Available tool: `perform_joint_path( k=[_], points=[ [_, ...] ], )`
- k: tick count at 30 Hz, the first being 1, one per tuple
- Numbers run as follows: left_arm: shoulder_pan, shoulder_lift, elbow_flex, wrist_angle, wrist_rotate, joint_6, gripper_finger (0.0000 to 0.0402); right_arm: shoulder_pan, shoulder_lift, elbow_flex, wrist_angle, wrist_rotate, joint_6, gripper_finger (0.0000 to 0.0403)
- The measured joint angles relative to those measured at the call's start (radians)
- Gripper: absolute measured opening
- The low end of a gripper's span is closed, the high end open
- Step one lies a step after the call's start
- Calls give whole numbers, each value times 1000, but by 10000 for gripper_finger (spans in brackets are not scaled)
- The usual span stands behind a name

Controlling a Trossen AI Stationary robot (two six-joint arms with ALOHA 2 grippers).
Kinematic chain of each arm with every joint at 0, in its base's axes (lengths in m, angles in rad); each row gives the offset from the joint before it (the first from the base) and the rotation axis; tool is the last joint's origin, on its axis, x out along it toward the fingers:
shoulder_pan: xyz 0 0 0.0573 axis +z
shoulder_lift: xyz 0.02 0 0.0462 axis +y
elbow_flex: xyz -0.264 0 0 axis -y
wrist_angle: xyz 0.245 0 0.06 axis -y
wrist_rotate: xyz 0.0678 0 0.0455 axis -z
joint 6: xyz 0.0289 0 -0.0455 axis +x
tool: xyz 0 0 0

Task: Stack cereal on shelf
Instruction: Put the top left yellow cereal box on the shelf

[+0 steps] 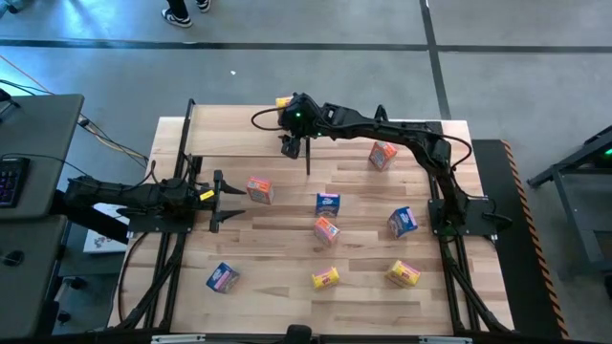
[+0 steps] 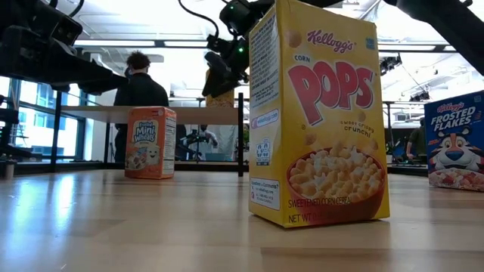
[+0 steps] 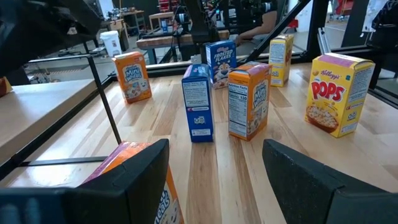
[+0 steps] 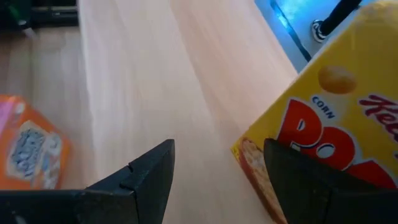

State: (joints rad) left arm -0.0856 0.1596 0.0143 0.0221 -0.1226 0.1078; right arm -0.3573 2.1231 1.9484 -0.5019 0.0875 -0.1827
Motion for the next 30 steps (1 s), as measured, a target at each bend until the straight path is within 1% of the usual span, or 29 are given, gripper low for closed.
perform_joint_path(
  k=[14,18,24,30],
  points=[
    [0,0,0,0,1,0,251,0,29,2,64,35,18,238],
    [0,0,0,0,3,0,251,0,29,2,61,25,18,238],
    [0,0,0,0,4,0,251,12,31,54,-9,13,9,238],
    [0,0,0,-1,4,0,251,27,31,132,-134,10,-4,238]
  ],
)
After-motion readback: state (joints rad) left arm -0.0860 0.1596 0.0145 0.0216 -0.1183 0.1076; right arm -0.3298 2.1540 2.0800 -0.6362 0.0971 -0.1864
